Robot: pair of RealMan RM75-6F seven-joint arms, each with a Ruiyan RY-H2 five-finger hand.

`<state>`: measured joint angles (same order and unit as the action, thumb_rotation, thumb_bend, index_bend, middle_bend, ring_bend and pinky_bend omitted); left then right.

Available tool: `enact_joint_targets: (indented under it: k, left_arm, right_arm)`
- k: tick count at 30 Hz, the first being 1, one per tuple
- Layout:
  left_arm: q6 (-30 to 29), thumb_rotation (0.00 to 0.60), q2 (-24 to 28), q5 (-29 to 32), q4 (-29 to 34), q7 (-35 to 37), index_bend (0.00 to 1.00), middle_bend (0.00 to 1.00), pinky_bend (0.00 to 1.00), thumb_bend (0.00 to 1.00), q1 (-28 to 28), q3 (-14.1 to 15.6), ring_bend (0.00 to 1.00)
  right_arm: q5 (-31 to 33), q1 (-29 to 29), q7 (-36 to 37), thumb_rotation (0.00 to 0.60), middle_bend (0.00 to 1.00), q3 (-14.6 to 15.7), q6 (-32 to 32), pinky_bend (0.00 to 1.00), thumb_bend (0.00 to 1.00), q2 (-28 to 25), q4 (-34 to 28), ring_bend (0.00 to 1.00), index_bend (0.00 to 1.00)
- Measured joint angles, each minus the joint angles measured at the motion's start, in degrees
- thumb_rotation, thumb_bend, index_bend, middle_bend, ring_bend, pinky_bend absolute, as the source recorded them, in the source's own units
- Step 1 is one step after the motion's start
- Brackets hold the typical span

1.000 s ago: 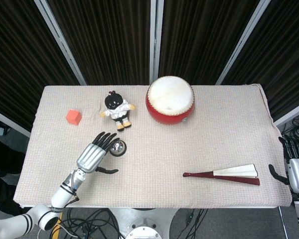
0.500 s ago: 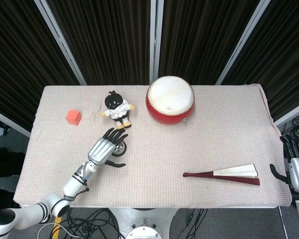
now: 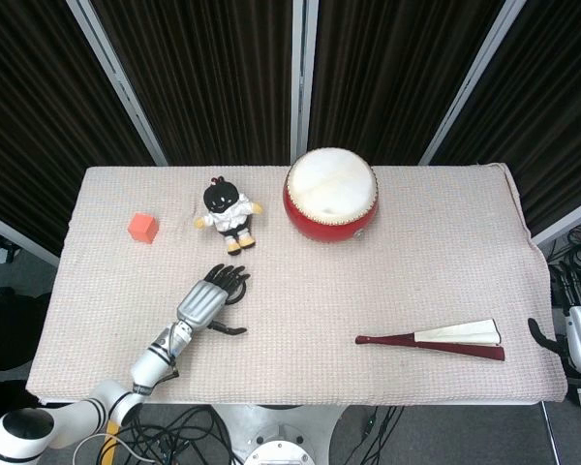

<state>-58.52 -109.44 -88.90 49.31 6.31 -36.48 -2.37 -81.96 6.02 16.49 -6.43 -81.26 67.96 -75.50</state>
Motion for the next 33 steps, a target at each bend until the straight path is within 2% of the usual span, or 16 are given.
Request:
enact_joint_targets:
  k: [9, 16, 25, 33]
  left_arm:
    - [-0.89, 0.258, 0.71, 0.68, 2.02, 0.34, 0.01, 0.00, 0.00, 0.00, -0.92, -1.13, 0.00]
    - [2.89, 0.257, 0.67, 2.42, 1.56, -0.07, 0.01, 0.00, 0.00, 0.00, -0.24, 0.72, 0.00]
    - [-1.67, 0.257, 0.66, 1.64, 2.81, 0.18, 0.01, 0.00, 0.00, 0.00, -1.33, -1.54, 0.00]
    - [0.94, 0.254, -0.22, 2.55, 1.76, -0.34, 0.01, 0.00, 0.00, 0.00, -0.16, 0.75, 0.00]
  right_arm:
    - [-0.18, 0.03, -0.01, 0.600, 0.00, 0.07, 0.00, 0.00, 0.25, 0.12, 0.06, 0.00, 0.00]
    - [0.00, 0.07, -0.31, 0.600, 0.00, 0.08, 0.31, 0.00, 0.25, 0.16, 0.02, 0.00, 0.00]
    - [0.04, 0.10, -0.11, 0.600, 0.00, 0.04, 0.41, 0.00, 0.25, 0.31, 0.16, 0.00, 0.00]
    - [0.13, 0.08, -0.10, 0.600, 0.00, 0.08, 0.52, 0.00, 0.25, 0.46, 0.47, 0.00, 0.00]
